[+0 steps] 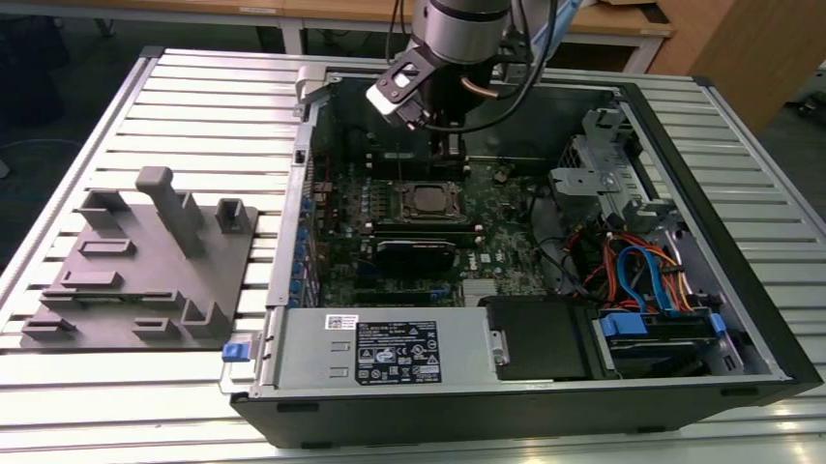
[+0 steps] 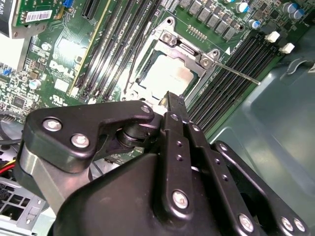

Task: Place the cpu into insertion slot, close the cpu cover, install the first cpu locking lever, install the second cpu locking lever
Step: 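Install the first cpu locking lever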

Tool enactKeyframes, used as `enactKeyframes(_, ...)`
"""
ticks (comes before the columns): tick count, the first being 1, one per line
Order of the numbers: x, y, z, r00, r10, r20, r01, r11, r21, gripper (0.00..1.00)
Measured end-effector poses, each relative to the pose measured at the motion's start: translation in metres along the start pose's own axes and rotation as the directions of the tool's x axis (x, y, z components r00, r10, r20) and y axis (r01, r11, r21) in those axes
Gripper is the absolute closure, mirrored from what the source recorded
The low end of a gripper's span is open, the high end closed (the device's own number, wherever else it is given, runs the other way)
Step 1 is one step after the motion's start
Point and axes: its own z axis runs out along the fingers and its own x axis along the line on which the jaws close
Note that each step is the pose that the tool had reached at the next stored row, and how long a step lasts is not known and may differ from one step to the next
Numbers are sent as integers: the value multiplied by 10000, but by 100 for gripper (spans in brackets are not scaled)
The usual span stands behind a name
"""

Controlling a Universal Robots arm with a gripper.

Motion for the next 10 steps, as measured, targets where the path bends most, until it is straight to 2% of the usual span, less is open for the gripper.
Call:
enactKeyframes(5, 1, 0, -33, 10000, 0, 0, 0, 10000, 0, 90)
enactKeyframes(10, 1, 0, -38, 10000, -7, -1, 7, 10000, -1, 90)
